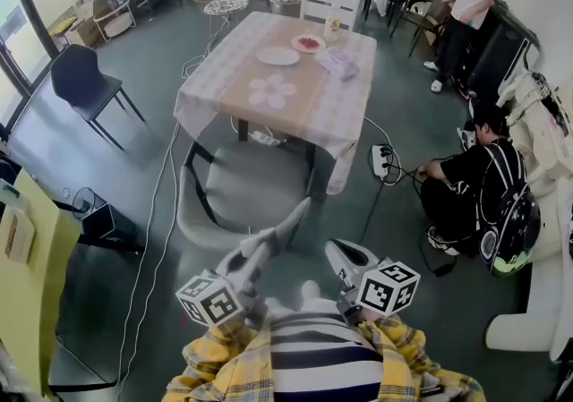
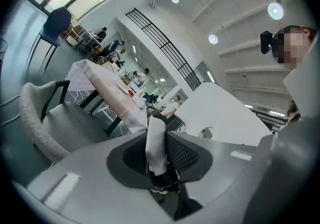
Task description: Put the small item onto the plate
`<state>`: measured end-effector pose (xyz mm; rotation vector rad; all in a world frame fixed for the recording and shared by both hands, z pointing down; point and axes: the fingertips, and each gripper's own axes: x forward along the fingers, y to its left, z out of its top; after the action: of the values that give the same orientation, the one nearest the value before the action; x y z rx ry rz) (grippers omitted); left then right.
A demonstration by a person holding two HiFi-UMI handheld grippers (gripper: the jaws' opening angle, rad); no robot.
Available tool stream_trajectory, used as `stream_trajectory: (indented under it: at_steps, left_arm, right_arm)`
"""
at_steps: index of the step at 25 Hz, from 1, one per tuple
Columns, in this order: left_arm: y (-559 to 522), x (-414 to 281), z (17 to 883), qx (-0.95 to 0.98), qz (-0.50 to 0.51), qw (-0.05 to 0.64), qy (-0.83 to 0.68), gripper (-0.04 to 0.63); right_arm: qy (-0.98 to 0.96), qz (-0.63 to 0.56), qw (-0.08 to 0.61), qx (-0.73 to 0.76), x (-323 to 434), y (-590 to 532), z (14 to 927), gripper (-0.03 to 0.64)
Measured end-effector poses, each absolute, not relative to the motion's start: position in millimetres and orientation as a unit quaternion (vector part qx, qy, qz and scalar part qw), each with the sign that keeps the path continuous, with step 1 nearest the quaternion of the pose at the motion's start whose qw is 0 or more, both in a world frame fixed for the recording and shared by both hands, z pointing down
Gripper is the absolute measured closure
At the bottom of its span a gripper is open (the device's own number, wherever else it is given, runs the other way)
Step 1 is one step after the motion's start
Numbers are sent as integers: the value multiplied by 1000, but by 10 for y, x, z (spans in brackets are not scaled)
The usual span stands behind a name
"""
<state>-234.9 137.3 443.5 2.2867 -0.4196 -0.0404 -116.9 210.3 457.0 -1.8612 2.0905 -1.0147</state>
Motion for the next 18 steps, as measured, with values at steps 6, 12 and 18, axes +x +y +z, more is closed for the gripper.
stream_trajectory:
  at_steps: [6, 12, 18]
  left_arm:
    - [1396, -2320, 4454, 903, -10, 396, -166, 512]
    - [1372, -2294, 4412, 907, -9, 388, -165, 512]
    - [1313, -2128, 4396, 908, -12, 383, -169, 512]
  right_arm:
    - [700, -343, 83, -621, -1150, 2114, 4586, 618]
    - [703, -338, 77, -620, -1139, 2104, 4552, 618]
    - [708, -338, 71, -616, -1015, 2026, 4573, 618]
